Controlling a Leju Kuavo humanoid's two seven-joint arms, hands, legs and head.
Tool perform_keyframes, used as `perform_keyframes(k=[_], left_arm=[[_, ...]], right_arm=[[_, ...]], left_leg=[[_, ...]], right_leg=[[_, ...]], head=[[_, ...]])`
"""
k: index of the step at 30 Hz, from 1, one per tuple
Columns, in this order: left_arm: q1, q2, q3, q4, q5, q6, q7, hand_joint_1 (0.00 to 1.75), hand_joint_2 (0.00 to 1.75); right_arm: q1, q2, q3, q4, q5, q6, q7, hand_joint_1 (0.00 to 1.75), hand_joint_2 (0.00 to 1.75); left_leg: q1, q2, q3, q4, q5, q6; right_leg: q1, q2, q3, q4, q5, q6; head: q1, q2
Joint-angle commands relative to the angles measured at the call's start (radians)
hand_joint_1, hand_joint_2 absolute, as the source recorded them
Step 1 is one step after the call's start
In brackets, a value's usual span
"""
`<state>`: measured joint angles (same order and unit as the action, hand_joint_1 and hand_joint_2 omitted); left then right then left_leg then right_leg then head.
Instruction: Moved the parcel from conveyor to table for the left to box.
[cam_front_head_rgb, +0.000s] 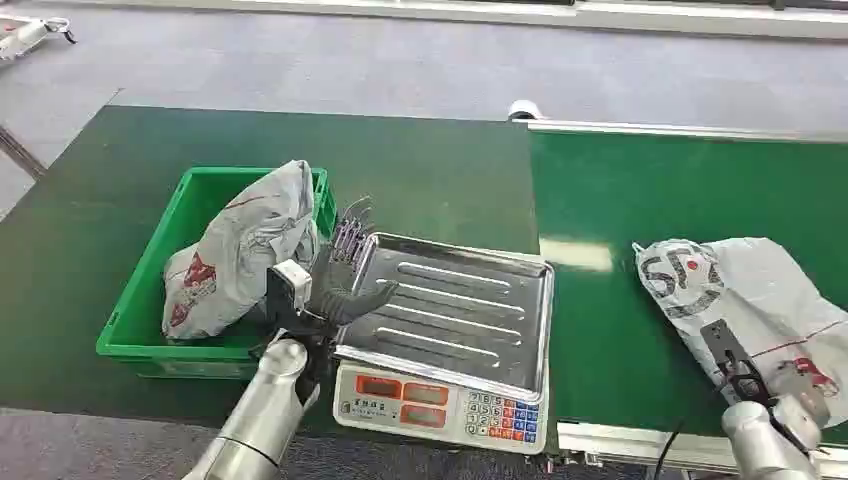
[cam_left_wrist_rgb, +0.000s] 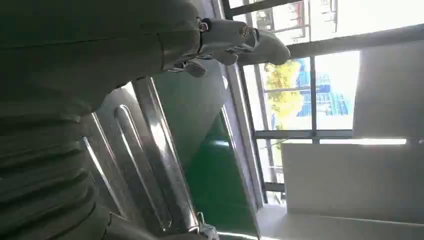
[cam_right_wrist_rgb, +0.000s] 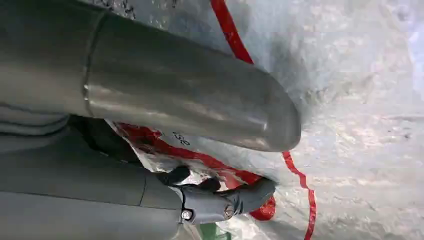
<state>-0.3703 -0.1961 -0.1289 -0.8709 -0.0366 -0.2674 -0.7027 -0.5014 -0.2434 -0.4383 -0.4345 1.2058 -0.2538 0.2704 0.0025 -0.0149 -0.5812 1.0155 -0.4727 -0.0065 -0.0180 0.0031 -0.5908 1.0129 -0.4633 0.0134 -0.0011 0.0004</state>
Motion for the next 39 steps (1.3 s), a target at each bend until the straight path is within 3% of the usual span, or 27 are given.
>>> perform_keyframes(k=[1,2,3,11,12,17,25,39], left_arm=[[-0.037,-0.004,0.018,0.066,-0.012,-0.005,0.005,0.0,1.75],[-0.036,-0.005,0.017,0.065,-0.013,-0.004,0.005,0.0,1.75],[-0.036,-0.005,0.017,0.065,-0.013,-0.004,0.005,0.0,1.75],[-0.012,-0.001,0.018,0.041,-0.013,0.005,0.005,0.0,1.75],[-0.011,-0.001,0.019,0.039,-0.013,0.006,0.005,0.0,1.75],[0.004,0.004,0.03,0.016,-0.009,0.016,0.005,0.0,1.75],[0.004,0.004,0.03,0.016,-0.009,0.016,0.005,0.0,1.75],[0.013,0.009,0.046,-0.01,-0.012,0.012,0.005,0.0,1.75]], right_arm=[[-0.022,-0.004,-0.054,0.087,-0.004,0.069,0.008,0.0,0.0],[-0.015,-0.001,-0.058,0.077,-0.006,0.072,-0.002,0.0,0.0],[-0.015,-0.001,-0.058,0.077,-0.006,0.072,-0.002,0.0,1.75],[0.0,0.025,-0.067,0.042,-0.031,0.181,-0.088,0.0,1.75],[0.0,0.027,-0.068,0.039,-0.034,0.189,-0.102,1.75,1.75],[-0.027,0.066,-0.048,-0.011,-0.047,0.184,-0.187,1.75,1.75],[-0.027,0.066,-0.048,-0.011,-0.047,0.184,-0.187,1.75,1.75],[-0.022,0.131,0.025,-0.154,-0.063,0.165,-0.294,1.75,1.75]], left_leg=[[0.0,0.0,0.001,0.0,0.0,0.0],[0.001,0.0,0.002,-0.001,0.001,0.0],[0.001,0.0,0.001,-0.001,0.0,0.0],[0.001,0.001,0.001,-0.001,0.0,0.0],[0.001,0.001,0.001,-0.001,0.0,0.0],[0.001,0.005,0.001,0.0,0.0,0.0],[0.001,0.005,0.003,-0.001,0.0,0.0],[0.001,0.007,0.003,-0.001,0.0,0.0]], right_leg=[[0.0,-0.001,0.001,-0.001,0.0,-0.001],[0.001,-0.001,0.002,-0.002,0.001,-0.001],[0.001,-0.001,0.001,-0.001,0.001,-0.001],[0.001,0.0,0.002,-0.002,0.001,-0.001],[0.001,0.0,0.002,-0.002,0.001,-0.001],[0.001,0.004,0.002,-0.001,0.002,-0.001],[0.002,0.003,0.003,-0.002,0.003,0.0],[0.002,0.005,0.002,-0.002,0.003,-0.001]], head=[[0.0,0.0],[0.0,0.0],[0.0,0.0],[0.0,0.0],[0.0,0.0],[0.0,0.0],[0.0,0.0],[0.0,0.0]])
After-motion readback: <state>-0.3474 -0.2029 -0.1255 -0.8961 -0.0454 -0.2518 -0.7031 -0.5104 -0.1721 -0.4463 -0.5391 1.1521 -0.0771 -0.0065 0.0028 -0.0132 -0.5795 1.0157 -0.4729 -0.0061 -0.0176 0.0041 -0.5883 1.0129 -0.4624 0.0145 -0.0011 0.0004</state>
